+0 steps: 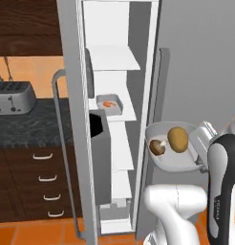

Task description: Take the meat container that has the shrimp and place it on the second highest rack of the freezer. Then take the vegetable container that has the potato and mushroom and place it on the highest rack of the freezer.

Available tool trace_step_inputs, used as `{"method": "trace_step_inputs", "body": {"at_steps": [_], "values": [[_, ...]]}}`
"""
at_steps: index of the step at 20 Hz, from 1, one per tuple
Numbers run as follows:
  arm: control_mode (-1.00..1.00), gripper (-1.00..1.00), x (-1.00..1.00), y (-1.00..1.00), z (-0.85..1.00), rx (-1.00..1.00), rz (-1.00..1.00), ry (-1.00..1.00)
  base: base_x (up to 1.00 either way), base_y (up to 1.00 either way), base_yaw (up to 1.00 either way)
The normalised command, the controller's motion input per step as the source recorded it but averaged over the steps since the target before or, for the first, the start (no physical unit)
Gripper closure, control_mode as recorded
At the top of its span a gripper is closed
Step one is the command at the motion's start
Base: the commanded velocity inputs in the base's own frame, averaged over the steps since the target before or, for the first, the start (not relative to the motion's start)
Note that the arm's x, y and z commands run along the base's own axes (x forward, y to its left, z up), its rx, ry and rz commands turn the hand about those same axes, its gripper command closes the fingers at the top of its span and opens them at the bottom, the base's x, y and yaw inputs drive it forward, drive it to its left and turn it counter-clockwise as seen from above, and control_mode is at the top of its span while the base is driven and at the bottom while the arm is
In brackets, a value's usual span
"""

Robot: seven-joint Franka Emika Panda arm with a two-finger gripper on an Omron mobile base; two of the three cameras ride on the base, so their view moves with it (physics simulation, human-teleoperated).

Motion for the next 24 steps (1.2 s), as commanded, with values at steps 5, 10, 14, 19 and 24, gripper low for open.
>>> {"method": "trace_step_inputs", "body": {"at_steps": [5,10,14,19,24], "values": [[1.0,1.0,0.0,0.0,0.0,0.0,0.0,0.0,0.57,0.0,0.37],[1.0,1.0,0.0,0.0,0.0,0.0,0.0,0.0,0.39,-0.07,0.42],[1.0,1.0,0.0,0.0,0.0,0.0,0.0,0.0,0.23,-0.06,0.34],[1.0,1.0,0.0,0.0,0.0,0.0,0.0,0.0,0.18,-0.08,0.12],[1.0,1.0,0.0,0.0,0.0,0.0,0.0,0.0,0.41,-0.12,0.06]]}}
